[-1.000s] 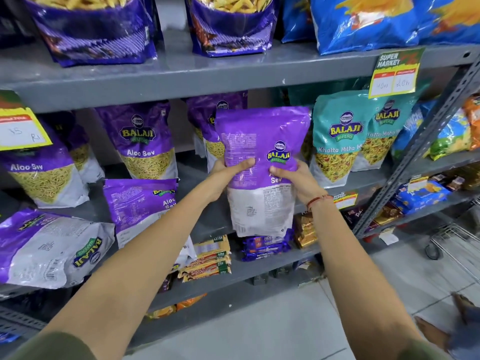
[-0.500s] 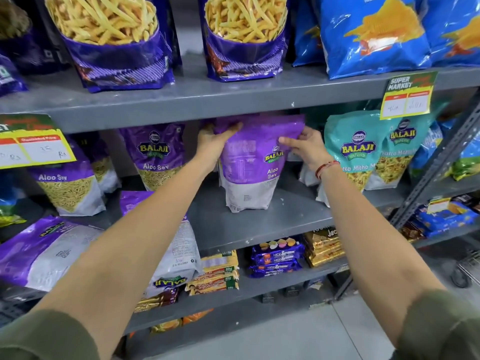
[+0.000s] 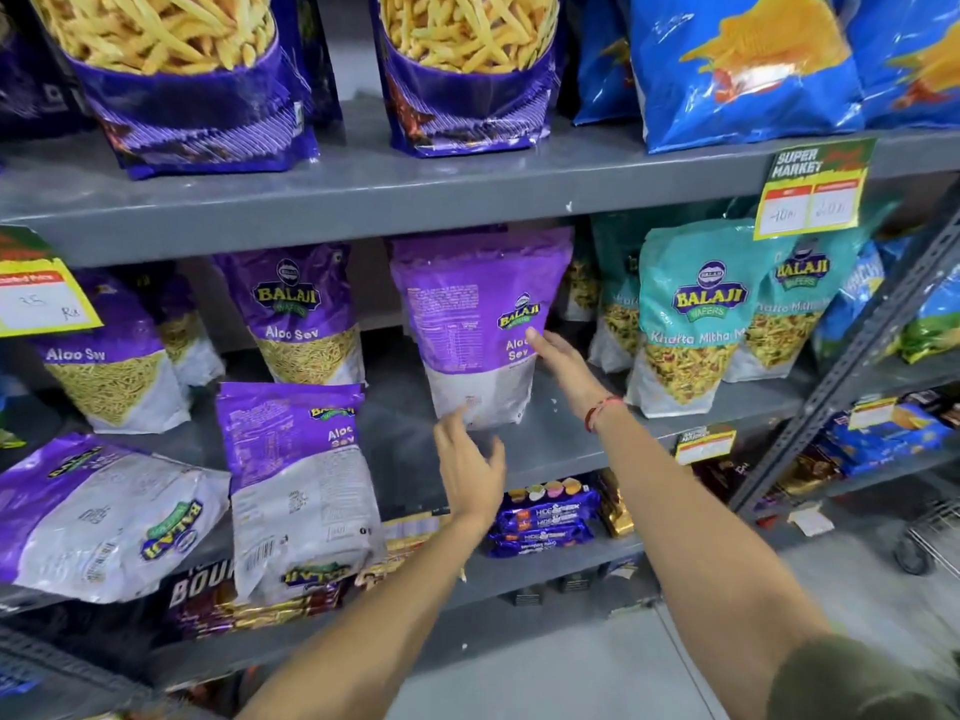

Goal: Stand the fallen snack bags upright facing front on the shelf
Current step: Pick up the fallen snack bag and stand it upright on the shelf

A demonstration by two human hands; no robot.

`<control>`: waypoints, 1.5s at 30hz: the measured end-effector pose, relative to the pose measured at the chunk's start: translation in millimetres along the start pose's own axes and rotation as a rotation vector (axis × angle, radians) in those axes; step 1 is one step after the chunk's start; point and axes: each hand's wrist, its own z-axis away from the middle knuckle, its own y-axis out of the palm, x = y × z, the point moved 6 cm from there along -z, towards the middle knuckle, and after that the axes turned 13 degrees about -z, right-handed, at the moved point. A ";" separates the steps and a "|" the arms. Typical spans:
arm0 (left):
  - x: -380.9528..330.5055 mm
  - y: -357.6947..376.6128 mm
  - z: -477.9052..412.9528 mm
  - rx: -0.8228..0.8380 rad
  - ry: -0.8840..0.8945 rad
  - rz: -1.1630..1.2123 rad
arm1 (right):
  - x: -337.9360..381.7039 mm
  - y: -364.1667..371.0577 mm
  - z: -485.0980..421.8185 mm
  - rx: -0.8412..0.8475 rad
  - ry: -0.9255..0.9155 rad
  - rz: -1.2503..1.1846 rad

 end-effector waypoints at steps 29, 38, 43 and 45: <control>38.2 -41.3 -113.3 0.478 -0.018 -0.084 | -20.2 2.0 -1.2 -0.018 -0.064 0.133; 36.7 -29.0 -96.1 0.368 -0.118 -0.103 | -42.3 -6.5 -44.1 0.147 0.095 0.381; 14.4 -24.5 -78.6 0.276 -0.111 -0.070 | -31.6 -16.3 -41.7 0.199 0.108 0.400; 12.7 -22.1 -75.3 0.271 -0.100 -0.072 | -28.6 -18.0 -34.4 0.193 0.115 0.386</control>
